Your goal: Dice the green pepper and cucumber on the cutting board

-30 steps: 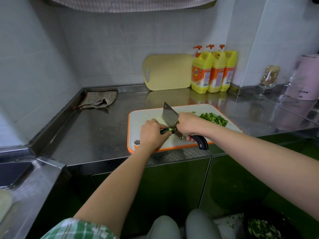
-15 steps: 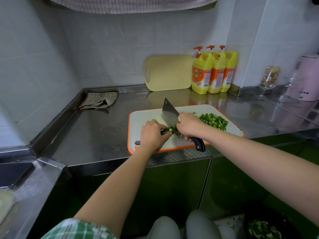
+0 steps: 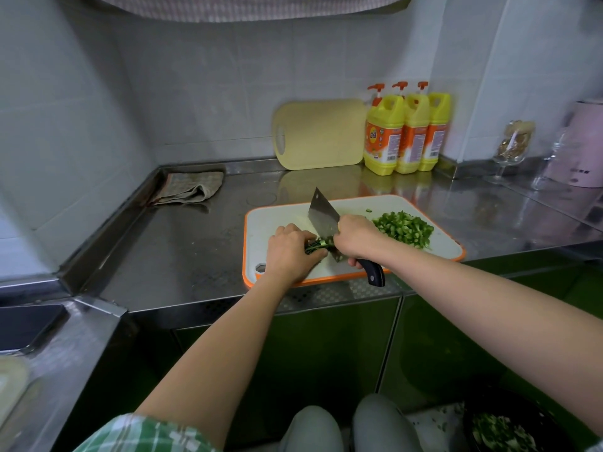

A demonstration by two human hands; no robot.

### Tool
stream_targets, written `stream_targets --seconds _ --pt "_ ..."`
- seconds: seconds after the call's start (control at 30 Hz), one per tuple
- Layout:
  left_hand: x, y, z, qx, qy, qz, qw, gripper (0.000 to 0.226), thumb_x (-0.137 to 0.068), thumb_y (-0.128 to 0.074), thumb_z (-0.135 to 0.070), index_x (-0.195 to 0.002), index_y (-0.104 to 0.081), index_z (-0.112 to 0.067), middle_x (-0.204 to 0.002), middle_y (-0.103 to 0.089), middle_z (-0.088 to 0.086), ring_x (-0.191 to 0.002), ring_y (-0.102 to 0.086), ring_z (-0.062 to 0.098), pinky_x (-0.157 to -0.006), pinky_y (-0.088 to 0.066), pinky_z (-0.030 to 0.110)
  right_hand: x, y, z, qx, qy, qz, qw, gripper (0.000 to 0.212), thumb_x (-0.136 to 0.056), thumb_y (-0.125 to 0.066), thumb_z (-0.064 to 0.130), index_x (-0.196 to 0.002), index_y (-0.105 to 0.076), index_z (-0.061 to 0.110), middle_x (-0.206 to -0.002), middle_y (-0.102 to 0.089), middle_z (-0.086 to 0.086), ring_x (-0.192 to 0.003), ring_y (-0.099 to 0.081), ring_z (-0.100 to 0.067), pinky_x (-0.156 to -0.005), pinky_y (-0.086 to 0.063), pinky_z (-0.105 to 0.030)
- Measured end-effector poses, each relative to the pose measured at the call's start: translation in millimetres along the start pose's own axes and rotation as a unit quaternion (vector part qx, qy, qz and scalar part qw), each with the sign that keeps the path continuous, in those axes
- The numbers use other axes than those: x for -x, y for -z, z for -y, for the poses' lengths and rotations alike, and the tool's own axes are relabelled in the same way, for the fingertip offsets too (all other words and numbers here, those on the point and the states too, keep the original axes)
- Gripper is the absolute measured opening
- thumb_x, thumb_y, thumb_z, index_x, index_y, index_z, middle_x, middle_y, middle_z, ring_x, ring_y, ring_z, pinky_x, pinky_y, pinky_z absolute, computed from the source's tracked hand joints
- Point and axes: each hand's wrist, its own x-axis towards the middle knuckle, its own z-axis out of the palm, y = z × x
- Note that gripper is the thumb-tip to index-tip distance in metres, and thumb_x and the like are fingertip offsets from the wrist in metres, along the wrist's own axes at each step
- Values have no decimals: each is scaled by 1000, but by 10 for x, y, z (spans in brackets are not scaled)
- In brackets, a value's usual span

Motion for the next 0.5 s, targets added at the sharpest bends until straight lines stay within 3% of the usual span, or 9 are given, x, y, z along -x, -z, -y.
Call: stream_targets --seconds 0.1,0.3,0.5 --pt "22 47 39 -23 14 -11 1000 53 -83 -62 -53 -126 -60 -23 -118 -57 3 -113 -47 24 -89 -36 36 -34 34 -63 -33 2 -14 999 18 -99 -36 2 -114 -46 -1 -61 -56 -16 -42 -51 -20 -37 -42 -25" --pt "72 106 81 29 6 -26 999 23 -83 -69 -36 -100 -72 -21 -101 -62 2 -96 -55 21 -76 -40 30 32 191 -28 -27 25 11 999 22 -96 -35 4 -112 -48 -6 -55 -56 -16 -44 -51 -24 -44 -46 -26" --pt "101 76 77 85 12 -37 996 19 -83 -72 -28 -97 -74 -15 -93 -61 1 -84 -53 15 -68 -35 23 91 142 23 25 22 41 999 20 -96 -36 2 -110 -48 -8 -48 -55 -13 -40 -51 -23 -42 -46 -26"
